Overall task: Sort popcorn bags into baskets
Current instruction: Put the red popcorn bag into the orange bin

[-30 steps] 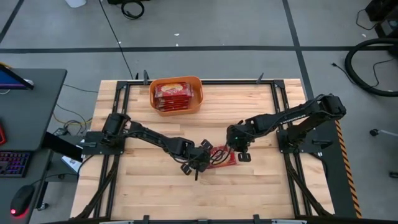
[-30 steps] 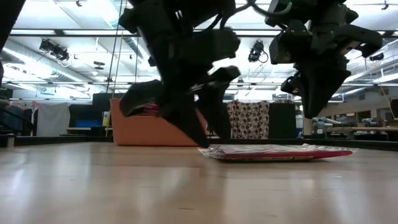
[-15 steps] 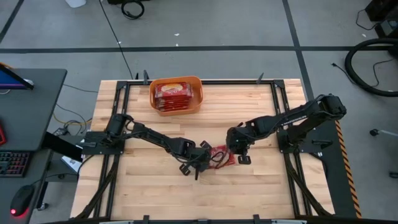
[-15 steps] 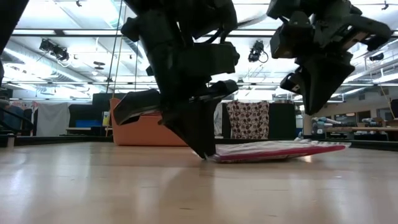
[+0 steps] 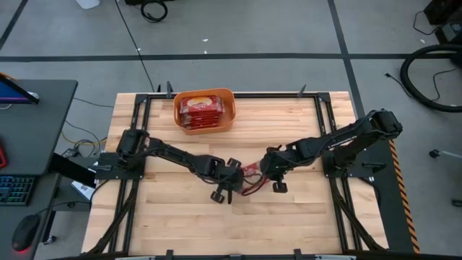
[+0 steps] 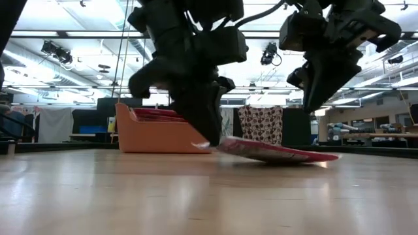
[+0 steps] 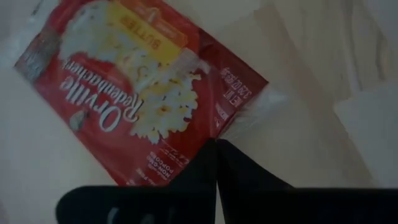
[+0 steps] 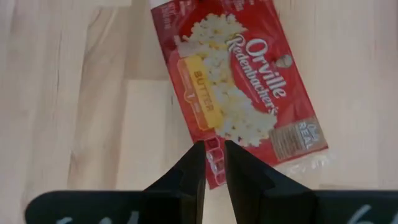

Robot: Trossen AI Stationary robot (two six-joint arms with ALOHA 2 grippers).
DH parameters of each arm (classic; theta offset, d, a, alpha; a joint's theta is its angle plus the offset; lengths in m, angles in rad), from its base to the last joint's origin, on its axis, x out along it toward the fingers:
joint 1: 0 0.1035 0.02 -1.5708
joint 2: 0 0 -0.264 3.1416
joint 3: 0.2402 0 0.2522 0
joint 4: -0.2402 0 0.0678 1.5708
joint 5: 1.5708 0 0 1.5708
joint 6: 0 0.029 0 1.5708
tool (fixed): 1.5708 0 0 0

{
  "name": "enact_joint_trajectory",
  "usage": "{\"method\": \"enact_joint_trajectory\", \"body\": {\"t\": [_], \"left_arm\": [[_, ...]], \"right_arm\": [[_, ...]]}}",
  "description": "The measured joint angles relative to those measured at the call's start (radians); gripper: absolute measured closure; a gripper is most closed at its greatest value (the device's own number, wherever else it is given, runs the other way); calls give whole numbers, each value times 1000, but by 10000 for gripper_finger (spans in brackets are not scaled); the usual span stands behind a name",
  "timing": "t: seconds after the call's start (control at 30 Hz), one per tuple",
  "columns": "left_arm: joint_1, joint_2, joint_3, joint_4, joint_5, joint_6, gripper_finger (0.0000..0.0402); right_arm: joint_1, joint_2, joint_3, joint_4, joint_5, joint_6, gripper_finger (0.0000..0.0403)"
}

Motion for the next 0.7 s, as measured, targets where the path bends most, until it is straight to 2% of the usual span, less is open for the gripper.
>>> {"method": "enact_joint_trajectory", "body": {"t": [0.17, 0.3, 0.4, 0.53, 0.7], "left_arm": [[25, -30, 0, -9, 51, -98, 399], [33, -49, 1, -5, 63, -119, 400], [38, -62, 1, -3, 66, -137, 400], [48, -67, 1, 3, 65, -149, 400], [58, -74, 2, 7, 80, -178, 401]], "right_arm": [[14, 0, 0, 44, 13, -4, 310], [21, 0, 0, 62, -1, 19, 257], [27, 3, 0, 79, 37, 19, 207], [51, 40, 0, 126, 109, -57, 151], [93, 128, 0, 208, 194, -110, 129]]}}
